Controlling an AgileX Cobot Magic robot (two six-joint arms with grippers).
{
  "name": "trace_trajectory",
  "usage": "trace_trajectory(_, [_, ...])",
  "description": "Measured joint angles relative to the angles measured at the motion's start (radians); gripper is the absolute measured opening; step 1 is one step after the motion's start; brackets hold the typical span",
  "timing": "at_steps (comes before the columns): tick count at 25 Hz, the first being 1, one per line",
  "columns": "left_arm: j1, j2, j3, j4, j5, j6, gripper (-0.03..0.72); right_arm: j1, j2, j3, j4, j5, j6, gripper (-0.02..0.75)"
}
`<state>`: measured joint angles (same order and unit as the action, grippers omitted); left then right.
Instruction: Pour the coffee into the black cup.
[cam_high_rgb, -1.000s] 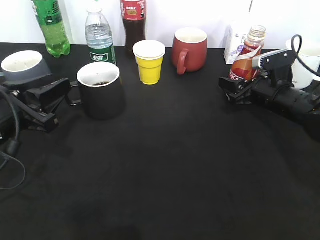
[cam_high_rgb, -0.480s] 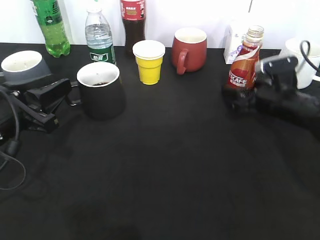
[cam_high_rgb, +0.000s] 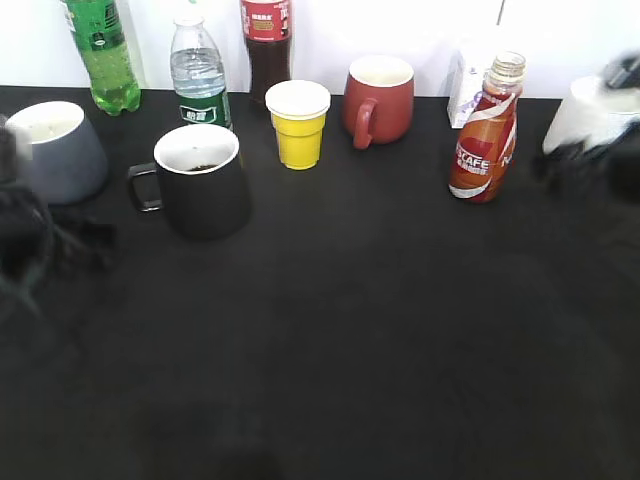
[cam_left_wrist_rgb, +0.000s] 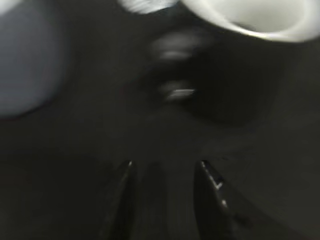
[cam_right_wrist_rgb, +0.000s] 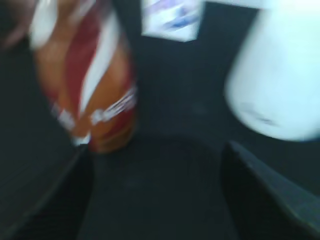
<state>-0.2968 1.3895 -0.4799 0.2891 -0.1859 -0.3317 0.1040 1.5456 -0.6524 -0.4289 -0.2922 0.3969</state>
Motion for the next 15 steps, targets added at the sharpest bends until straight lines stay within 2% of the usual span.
trace_trajectory(2, [0.000, -0.101, -0.077, -0.120, 0.264, -0.003, 0.296, 0.001, -0.044, -0.047, 0.007, 0.168, 0.094, 0.573])
trace_trajectory(4, [0.000, -0.222, -0.144, -0.156, 0.482, -0.004, 0.296, 0.054, -0.100, -0.122, 0.018, 0.407, 0.136, 0.566])
trace_trajectory(7, [0.000, -0.410, -0.229, -0.179, 0.784, 0.025, 0.296, 0.222, -0.289, -0.203, 0.034, 0.726, 0.062, 0.563])
trace_trajectory(10, [0.000, -0.688, -0.245, -0.203, 1.012, 0.170, 0.296, 0.374, -0.583, -0.215, 0.177, 0.921, -0.089, 0.563])
trace_trajectory(12, [0.000, -0.802, -0.246, -0.236, 1.081, 0.209, 0.296, 0.392, -0.698, -0.200, 0.220, 1.026, -0.105, 0.561])
trace_trajectory(13, [0.000, -0.907, -0.223, -0.281, 1.127, 0.262, 0.290, 0.392, -0.811, -0.152, 0.242, 1.146, -0.106, 0.561])
trace_trajectory(15, [0.000, -1.004, -0.163, -0.307, 1.177, 0.296, 0.287, 0.392, -0.957, -0.043, 0.261, 1.272, -0.107, 0.561])
